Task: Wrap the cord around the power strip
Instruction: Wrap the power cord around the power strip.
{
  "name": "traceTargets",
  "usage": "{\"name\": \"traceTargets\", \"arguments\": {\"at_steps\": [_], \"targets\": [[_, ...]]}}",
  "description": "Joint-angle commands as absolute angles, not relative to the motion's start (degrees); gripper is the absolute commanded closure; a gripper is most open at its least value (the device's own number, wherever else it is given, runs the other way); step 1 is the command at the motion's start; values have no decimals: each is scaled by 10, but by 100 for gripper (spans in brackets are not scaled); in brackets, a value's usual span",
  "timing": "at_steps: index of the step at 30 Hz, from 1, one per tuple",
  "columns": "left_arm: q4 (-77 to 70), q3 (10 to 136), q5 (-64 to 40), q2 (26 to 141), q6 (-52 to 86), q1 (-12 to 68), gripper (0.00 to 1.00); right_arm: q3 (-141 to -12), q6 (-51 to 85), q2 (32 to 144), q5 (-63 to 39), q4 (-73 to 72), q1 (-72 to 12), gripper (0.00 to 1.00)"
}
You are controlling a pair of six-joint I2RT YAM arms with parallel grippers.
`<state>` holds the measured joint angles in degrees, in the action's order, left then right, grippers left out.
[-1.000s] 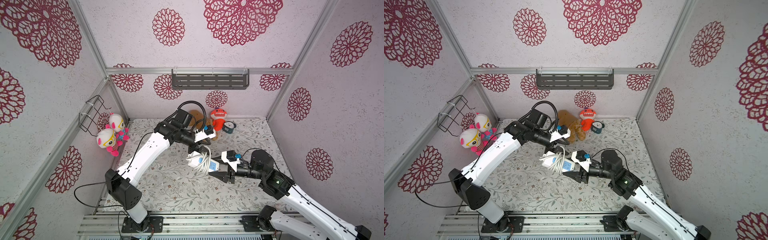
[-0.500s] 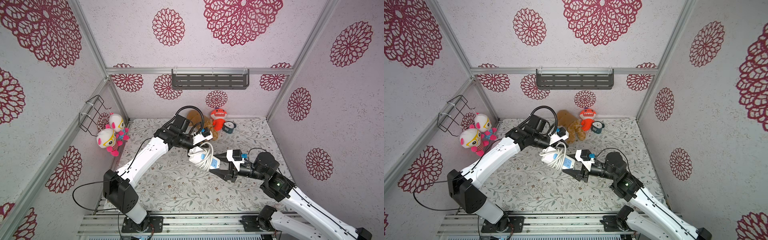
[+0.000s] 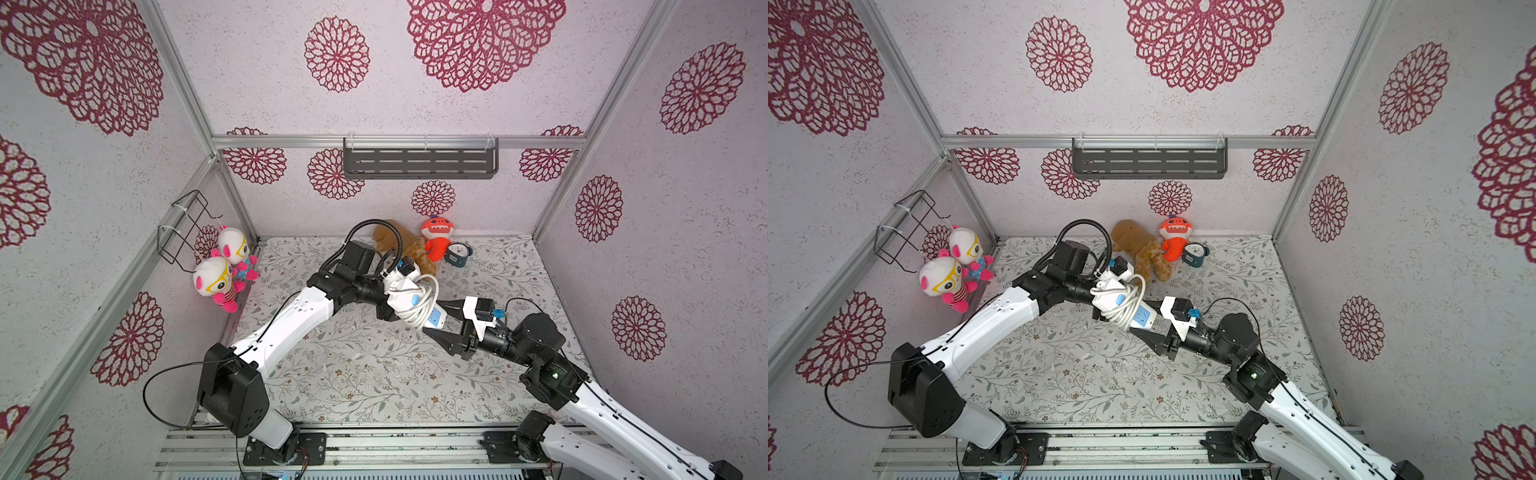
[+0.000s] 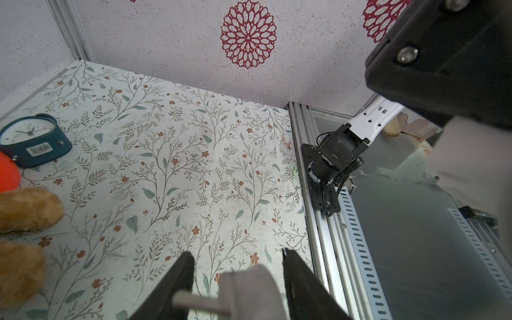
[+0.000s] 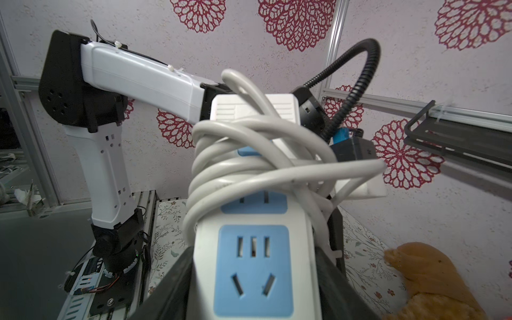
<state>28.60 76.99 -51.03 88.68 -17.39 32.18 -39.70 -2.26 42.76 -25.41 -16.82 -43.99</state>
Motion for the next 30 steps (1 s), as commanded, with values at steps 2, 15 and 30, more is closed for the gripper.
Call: {"name": "traceTargets", "arguments": {"at_steps": [2, 15, 30], "targets": [[211, 747, -526, 864, -145, 315, 52, -406, -12, 408, -222, -244, -441, 100], [105, 698, -516, 851, -70, 324, 43, -406, -11, 408, -199, -233, -441, 100], [21, 659, -466, 836, -37, 373, 50, -412, -11, 429, -186, -234, -441, 100]]}}
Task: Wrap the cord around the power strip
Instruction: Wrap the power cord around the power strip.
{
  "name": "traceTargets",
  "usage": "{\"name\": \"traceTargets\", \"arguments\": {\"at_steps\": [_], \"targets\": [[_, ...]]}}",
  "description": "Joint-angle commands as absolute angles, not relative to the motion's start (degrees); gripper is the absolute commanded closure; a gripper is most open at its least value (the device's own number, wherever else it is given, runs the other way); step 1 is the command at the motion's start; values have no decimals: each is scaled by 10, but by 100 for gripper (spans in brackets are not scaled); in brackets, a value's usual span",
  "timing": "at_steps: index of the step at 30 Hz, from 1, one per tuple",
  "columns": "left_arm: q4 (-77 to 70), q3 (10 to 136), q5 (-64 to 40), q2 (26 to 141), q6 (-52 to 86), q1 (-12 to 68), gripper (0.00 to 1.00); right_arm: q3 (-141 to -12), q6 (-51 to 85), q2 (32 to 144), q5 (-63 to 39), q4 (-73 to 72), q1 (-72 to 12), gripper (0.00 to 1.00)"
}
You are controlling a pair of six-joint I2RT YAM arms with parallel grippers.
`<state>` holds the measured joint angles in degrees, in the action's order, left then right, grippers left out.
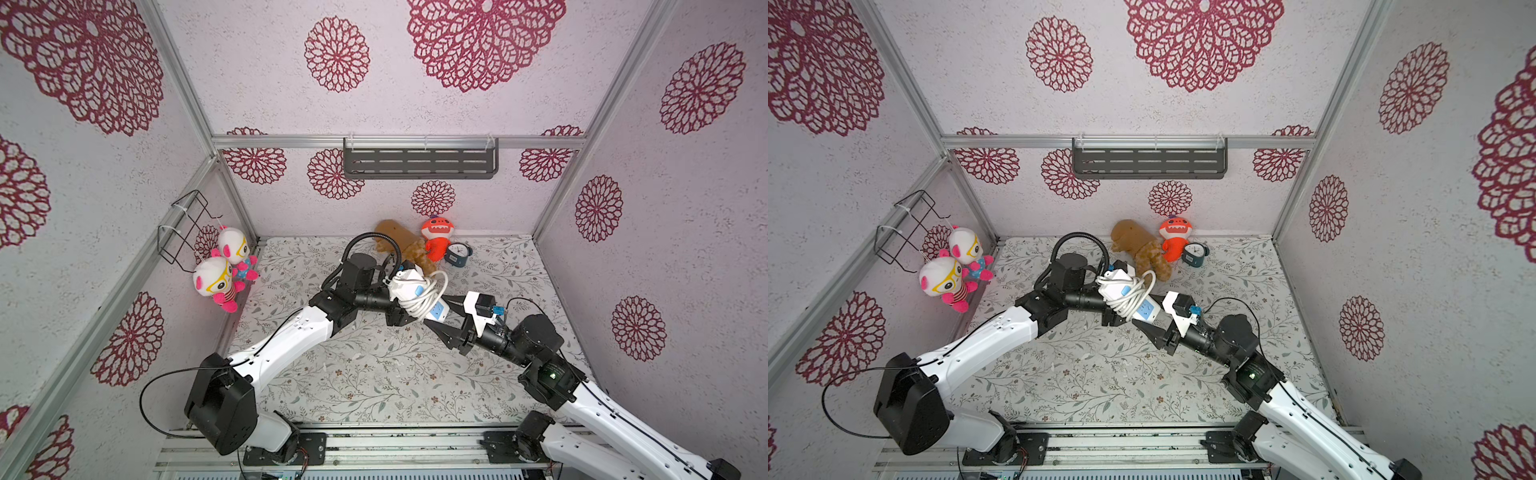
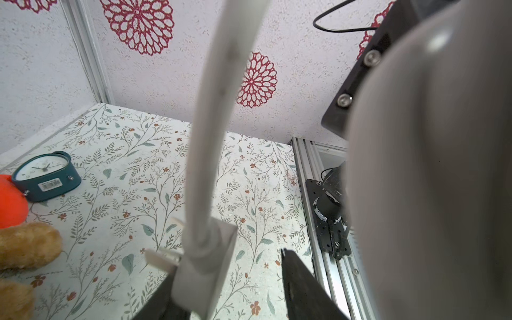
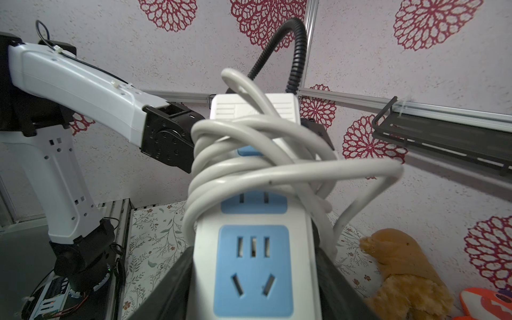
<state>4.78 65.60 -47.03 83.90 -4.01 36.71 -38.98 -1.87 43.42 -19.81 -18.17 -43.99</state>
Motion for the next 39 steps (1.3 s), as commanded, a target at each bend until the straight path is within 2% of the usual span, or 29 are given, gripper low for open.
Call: {"name": "traceTargets", "arguments": {"at_steps": [1, 11, 22, 39], "targets": [[21, 660, -464, 838, -38, 373, 52, -412, -11, 429, -186, -233, -441, 100], [-7, 646, -475, 852, -22, 373, 81, -410, -16, 420, -156, -221, -441, 100], [-33, 577, -448, 818, -5, 372, 100, -418, -18, 412, -125, -191, -440, 100], [6, 485, -410, 766, 20, 374, 100, -380, -24, 406, 4, -125, -440, 100]]}}
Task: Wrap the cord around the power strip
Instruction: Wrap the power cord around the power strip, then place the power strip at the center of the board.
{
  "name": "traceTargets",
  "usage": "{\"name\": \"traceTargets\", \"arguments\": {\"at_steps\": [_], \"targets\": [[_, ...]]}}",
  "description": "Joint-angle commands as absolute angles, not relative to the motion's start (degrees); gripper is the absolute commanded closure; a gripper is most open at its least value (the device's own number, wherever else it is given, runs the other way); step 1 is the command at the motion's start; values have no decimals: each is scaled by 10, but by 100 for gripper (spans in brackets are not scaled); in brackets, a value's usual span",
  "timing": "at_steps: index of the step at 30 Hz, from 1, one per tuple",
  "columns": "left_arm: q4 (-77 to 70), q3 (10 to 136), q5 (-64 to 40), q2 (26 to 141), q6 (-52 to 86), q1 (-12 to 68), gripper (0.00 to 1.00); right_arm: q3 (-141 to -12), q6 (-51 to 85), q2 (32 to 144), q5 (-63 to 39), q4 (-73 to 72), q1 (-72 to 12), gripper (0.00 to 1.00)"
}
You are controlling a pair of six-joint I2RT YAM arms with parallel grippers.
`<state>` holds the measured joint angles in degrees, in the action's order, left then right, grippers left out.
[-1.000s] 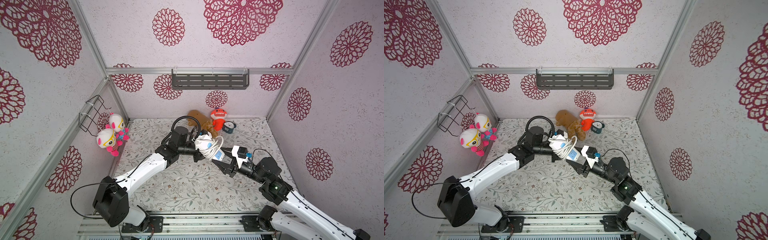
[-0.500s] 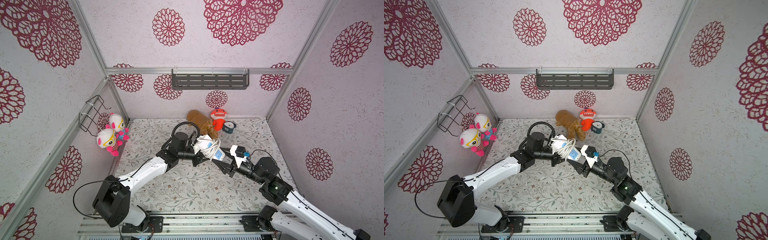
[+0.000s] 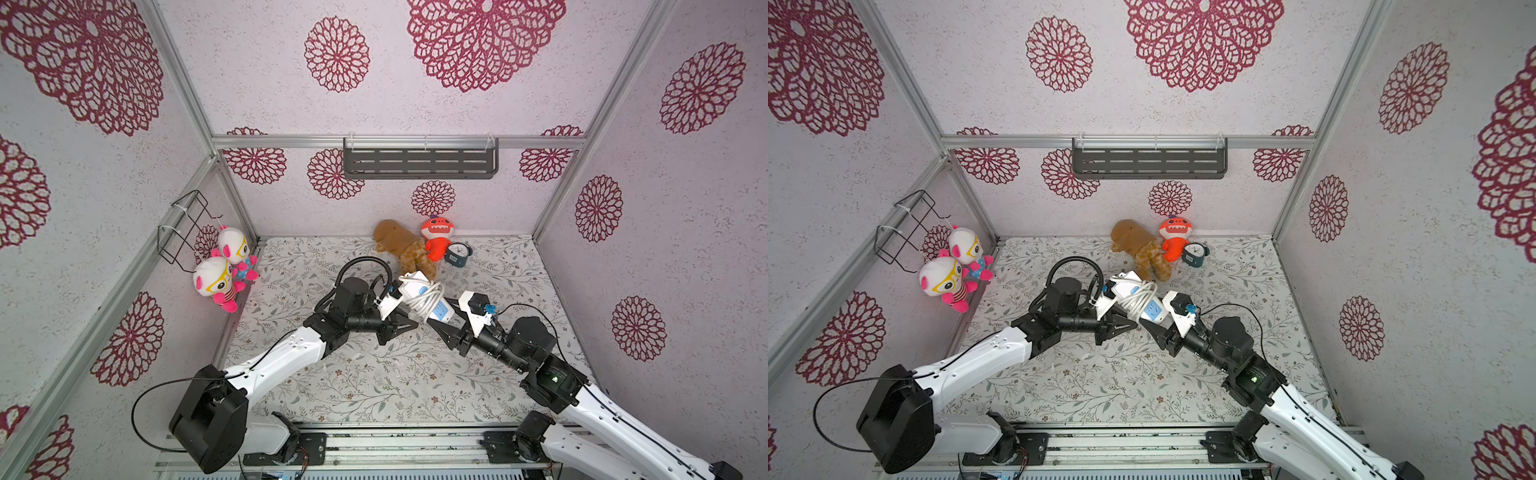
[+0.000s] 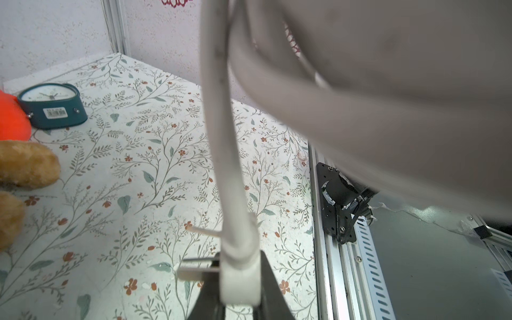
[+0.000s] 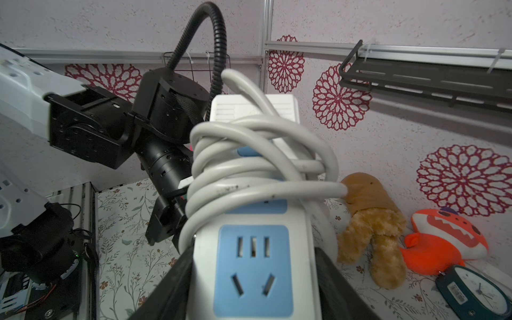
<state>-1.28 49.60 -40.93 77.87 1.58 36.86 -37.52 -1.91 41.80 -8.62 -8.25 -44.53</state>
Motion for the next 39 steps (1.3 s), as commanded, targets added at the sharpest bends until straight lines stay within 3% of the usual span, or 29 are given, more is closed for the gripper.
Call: {"name": "traceTargets", "arguments": {"at_steps": [1, 14, 22, 39], "targets": [[8, 483, -411, 766, 22, 374, 100, -376, -24, 407, 13, -125, -440, 100], [76, 537, -453, 895, 36, 404, 100, -308, 14, 446, 72, -214, -440, 100], [66, 533, -456, 912, 38, 405, 100, -262, 34, 448, 143, -190, -440, 100], [115, 555, -461, 983, 35, 409, 100, -200, 78, 564, 250, -211, -442, 100]]}}
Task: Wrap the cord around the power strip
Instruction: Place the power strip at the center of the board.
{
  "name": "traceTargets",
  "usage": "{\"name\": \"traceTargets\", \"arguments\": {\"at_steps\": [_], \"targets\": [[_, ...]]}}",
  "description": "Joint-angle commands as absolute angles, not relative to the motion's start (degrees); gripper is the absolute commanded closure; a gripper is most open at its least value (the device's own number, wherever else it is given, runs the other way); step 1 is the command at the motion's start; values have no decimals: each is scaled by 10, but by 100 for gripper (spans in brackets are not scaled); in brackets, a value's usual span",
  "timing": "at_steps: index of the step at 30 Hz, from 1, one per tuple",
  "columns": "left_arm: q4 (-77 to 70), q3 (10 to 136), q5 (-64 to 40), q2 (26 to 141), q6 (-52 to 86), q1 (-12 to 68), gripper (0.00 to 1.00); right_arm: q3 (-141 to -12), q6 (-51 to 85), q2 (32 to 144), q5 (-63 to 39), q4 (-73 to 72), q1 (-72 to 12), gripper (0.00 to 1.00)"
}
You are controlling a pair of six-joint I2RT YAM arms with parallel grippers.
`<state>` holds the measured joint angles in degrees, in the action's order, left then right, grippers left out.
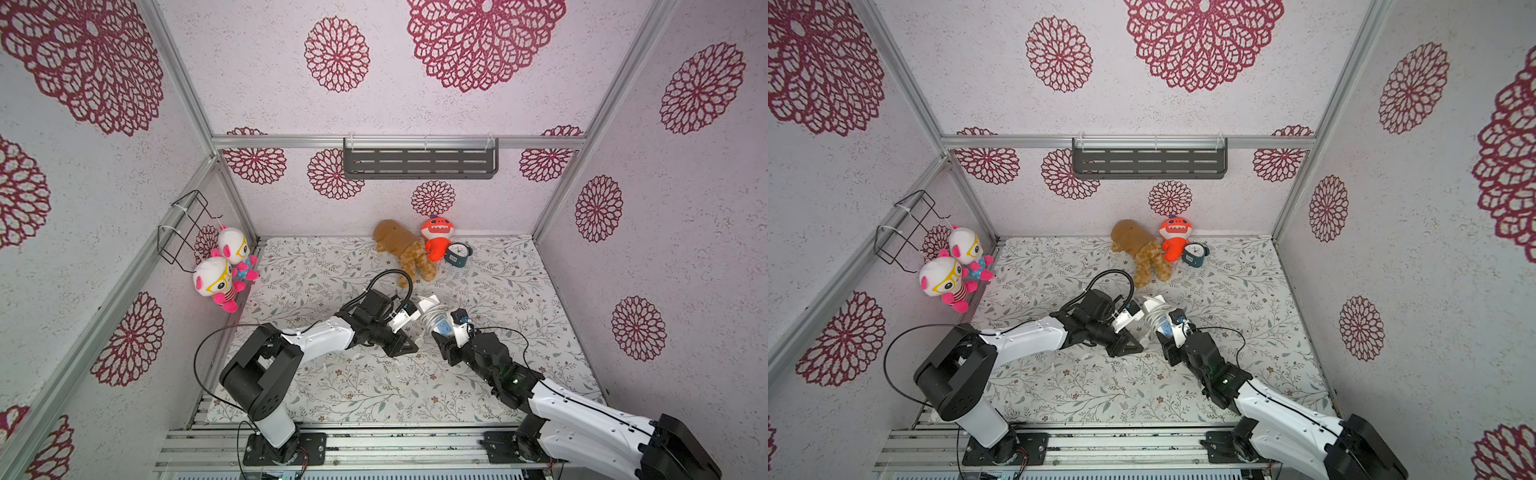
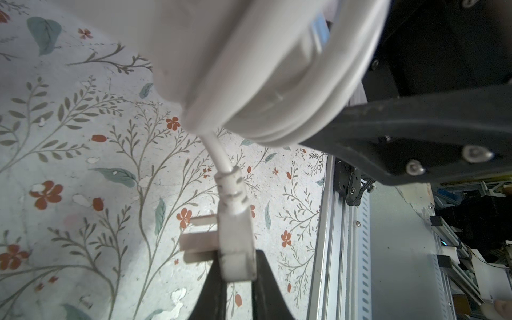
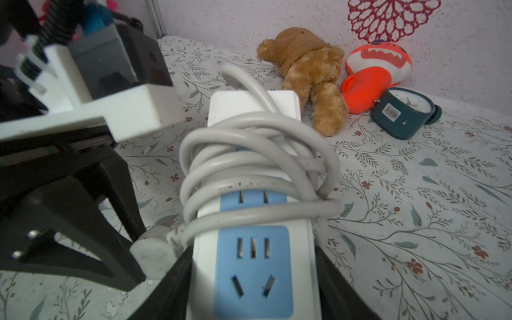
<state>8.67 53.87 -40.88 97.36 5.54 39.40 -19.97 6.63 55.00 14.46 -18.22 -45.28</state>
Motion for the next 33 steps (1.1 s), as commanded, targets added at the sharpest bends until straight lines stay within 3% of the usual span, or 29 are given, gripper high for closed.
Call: {"name": "traceTargets", "arguments": {"at_steps": [1, 14, 24, 28, 33], "targets": [[119, 561, -465, 993, 34, 409, 100, -200, 80, 574, 253, -211, -443, 100], [160, 615, -503, 1108, 29, 406, 100, -184, 123, 708, 303, -216, -470, 100], [168, 612, -486, 1120, 49, 392, 99, -197, 178, 789, 338, -190, -499, 100], [183, 606, -463, 1116, 57, 390, 82, -216, 205, 815, 354, -149, -506, 100], [177, 581, -429, 1075, 70, 390, 69, -223, 232, 820, 366, -115, -514, 86]]}}
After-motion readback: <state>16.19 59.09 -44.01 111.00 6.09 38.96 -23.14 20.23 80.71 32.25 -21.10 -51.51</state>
